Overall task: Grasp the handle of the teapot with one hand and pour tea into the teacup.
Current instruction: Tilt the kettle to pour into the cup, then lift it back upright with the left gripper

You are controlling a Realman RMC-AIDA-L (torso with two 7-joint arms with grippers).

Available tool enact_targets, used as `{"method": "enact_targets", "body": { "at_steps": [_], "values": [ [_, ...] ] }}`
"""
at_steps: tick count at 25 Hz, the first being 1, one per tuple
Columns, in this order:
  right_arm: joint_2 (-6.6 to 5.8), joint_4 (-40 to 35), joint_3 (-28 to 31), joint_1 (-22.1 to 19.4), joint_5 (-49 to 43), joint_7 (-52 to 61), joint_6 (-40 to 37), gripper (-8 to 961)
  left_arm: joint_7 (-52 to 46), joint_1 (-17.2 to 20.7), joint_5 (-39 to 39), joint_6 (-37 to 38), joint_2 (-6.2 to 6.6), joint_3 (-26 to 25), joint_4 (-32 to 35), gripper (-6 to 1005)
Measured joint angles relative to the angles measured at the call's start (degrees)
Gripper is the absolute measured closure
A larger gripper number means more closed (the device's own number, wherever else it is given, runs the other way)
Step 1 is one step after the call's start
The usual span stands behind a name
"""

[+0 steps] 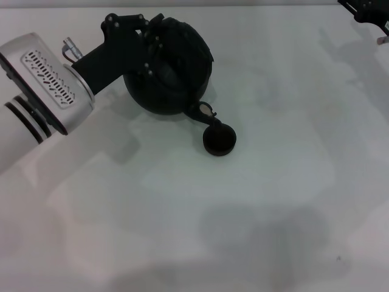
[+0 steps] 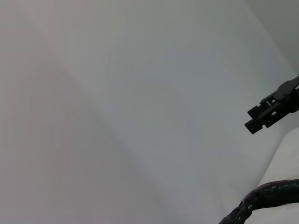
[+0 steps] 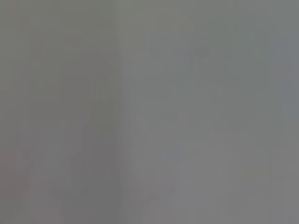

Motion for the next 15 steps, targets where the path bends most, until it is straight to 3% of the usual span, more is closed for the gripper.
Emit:
{"method": "enact_targets", "body": {
  "at_steps": [15],
  "values": [
    [0.0,-0.01,0.0,-0.11,0.0,0.0,-0.02,108,-1.06,2.21,-9.62,2.68,0.01,-0.51,-5.08,904]
  ]
}}
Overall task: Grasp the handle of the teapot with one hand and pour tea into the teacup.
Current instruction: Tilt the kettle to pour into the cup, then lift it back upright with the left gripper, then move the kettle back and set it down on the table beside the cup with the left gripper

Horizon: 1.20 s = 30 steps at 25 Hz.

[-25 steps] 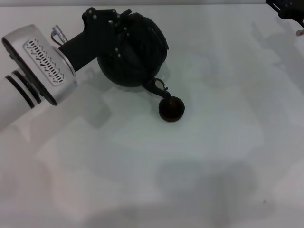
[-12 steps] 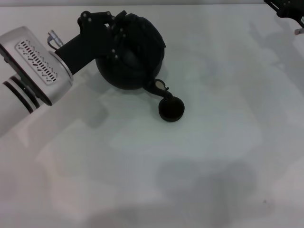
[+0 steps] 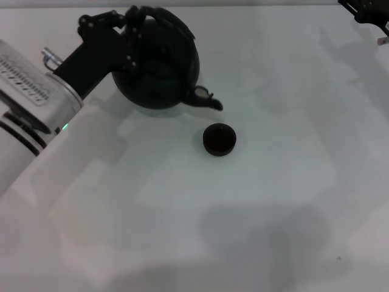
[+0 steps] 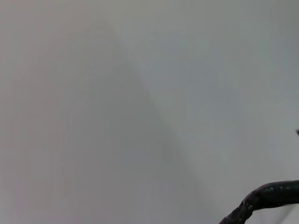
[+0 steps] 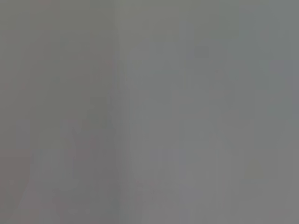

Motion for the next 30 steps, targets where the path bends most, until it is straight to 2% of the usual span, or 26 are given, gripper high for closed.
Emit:
{"method": "enact_targets", "body": {
  "at_steps": [2,9,12,19,25,30],
  "values": [
    [0.0,-0.23,-0.01,-0.07,0.0,0.0,-0.01,108,-1.13,0.44,-1.24,1.19,-0.01,-1.56,-1.64,904],
    [0.0,-0.68,0.03,0.7,0.0,-0.49,0.55,108,-2.08,4.32,-2.0,2.58,-0.23,-18.75,-10.49,904],
    [-0.13,-0.79,0.31,1.12,0.0,-0.58,0.8,108,-1.03,6.2,-2.1,2.44,-0.33,-22.48,-12.42,904],
    [-0.51,-1.55,0.45,2.62,0.0,-0.92,2.81,108,-0.14,8.63,-2.77,2.44,-0.57,-23.94,-14.62,905],
    [-0.52,-1.75,0.58,3.35,0.17,-2.62,3.78,108,7.12,10.1,-4.45,2.61,-0.77,-24.07,-17.88,905],
    [-0.53,-1.76,1.77,3.43,1.46,-2.88,3.89,108,4.79,10.61,-5.76,2.65,-0.62,-24.1,-18.24,905]
  ]
}}
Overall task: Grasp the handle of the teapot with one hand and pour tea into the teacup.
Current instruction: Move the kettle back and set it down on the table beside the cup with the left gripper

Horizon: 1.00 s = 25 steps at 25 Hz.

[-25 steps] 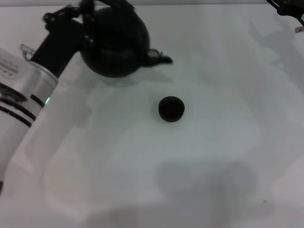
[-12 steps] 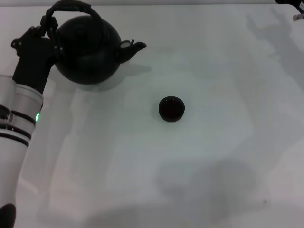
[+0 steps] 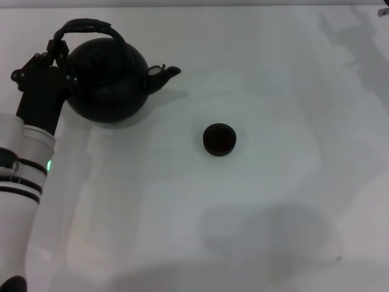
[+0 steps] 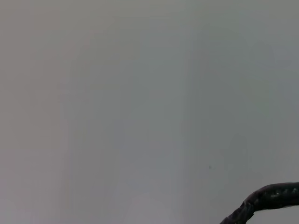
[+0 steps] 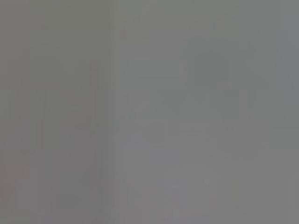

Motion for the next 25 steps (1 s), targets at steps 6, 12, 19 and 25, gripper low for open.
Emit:
{"method": "enact_targets", "body": {
  "at_steps": [6,12,19,25],
  "values": [
    [0.0,0.0,0.24,-0.16,0.03,-0.02,0.17,108,-5.48,-0.1,0.19,-0.49,0.23,0.04,1.16,904],
    [0.01,0.0,0.25,-0.29,0.11,-0.02,0.55,108,-6.52,-0.74,0.56,-3.4,0.26,0.15,1.75,904],
    [0.08,0.0,0.25,-0.55,0.63,-0.02,0.6,108,-6.55,-0.87,0.76,-4.44,0.26,0.41,2.35,905],
    [0.1,0.0,0.26,-0.61,0.65,-0.02,0.6,108,-6.54,-0.83,1.38,-5.45,0.27,0.6,2.95,905]
  ]
}}
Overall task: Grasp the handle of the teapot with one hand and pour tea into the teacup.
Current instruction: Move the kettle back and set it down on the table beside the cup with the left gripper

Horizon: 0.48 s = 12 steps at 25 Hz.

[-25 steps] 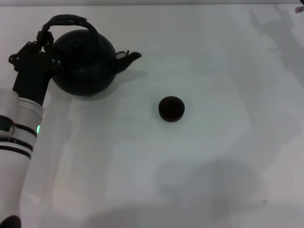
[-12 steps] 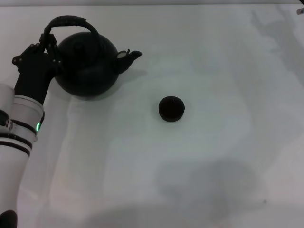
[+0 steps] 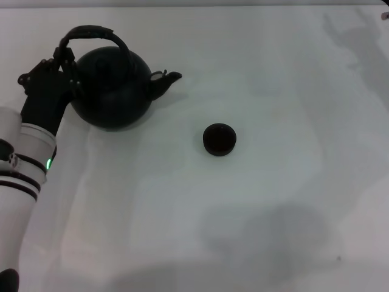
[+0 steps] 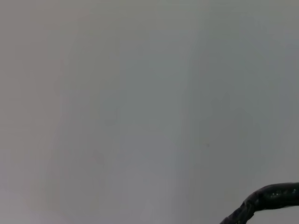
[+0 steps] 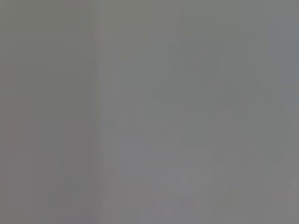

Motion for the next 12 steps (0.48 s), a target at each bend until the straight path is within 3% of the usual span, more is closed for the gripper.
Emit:
{"method": "enact_targets", "body": {
  "at_steps": [12],
  "values": [
    [0.0,0.08,0.09,-0.27,1.29,0.0,-0.09,108,-0.02,-0.06,2.24,-1.0,0.08,0.04,1.59,905]
  ]
}}
